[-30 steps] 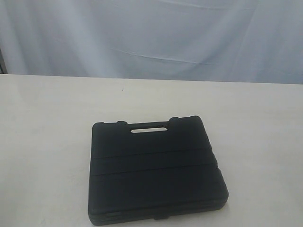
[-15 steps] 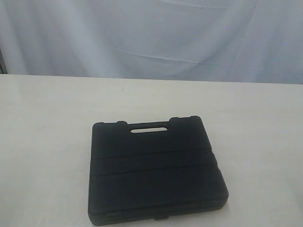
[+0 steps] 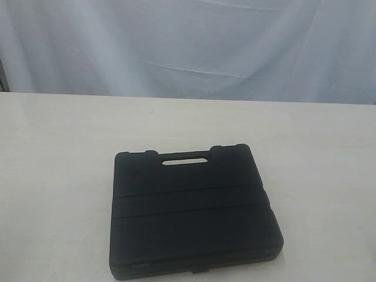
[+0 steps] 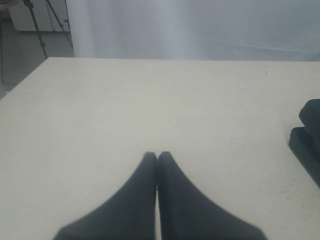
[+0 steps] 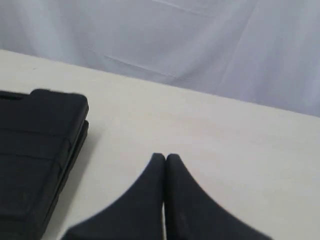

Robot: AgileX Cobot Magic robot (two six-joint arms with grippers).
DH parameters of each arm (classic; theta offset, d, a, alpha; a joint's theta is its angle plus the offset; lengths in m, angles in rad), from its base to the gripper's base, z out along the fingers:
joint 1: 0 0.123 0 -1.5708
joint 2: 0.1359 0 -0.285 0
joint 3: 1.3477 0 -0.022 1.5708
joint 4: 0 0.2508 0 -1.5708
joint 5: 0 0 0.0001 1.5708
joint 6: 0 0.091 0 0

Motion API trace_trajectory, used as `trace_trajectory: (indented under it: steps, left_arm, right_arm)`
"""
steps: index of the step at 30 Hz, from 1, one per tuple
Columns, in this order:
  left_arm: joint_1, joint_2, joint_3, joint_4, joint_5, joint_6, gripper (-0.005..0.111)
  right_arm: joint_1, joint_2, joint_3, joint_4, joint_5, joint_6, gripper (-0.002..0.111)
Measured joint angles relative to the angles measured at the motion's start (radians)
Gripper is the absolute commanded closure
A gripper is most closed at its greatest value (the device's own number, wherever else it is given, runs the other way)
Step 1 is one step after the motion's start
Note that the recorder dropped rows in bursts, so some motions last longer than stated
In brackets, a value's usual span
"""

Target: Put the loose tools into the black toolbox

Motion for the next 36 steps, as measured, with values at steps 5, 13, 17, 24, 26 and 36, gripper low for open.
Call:
trace_trajectory:
  steps: [5,13,17,24,26,36]
  left_arm:
    - [0.000,0.000,0.000,0.000,0.000,0.000,0.107]
    - [0.000,0.000,0.000,0.000,0.000,0.000,0.107]
    - [0.000,0.000,0.000,0.000,0.000,0.000,0.107]
    - [0.000,0.000,0.000,0.000,0.000,0.000,0.107]
    - [0.000,0.000,0.000,0.000,0.000,0.000,0.107]
    - [0.000,0.000,0.000,0.000,0.000,0.000,0.107]
  right_arm:
    - [0.000,0.000,0.000,0.000,0.136,-0.010,0.109]
    - [0.000,0.000,0.000,0.000,0.168,-0.025,0.109]
    - [0.000,-0.018,0.000,0.000,0.170,-0.023,0.109]
    - [0.000,-0.047,0.000,0.000,0.170,-0.016,0.109]
    - [0.000,-0.047,0.000,0.000,0.170,-0.016,0.109]
    - [0.000,-0.047,0.000,0.000,0.170,-0.016,0.109]
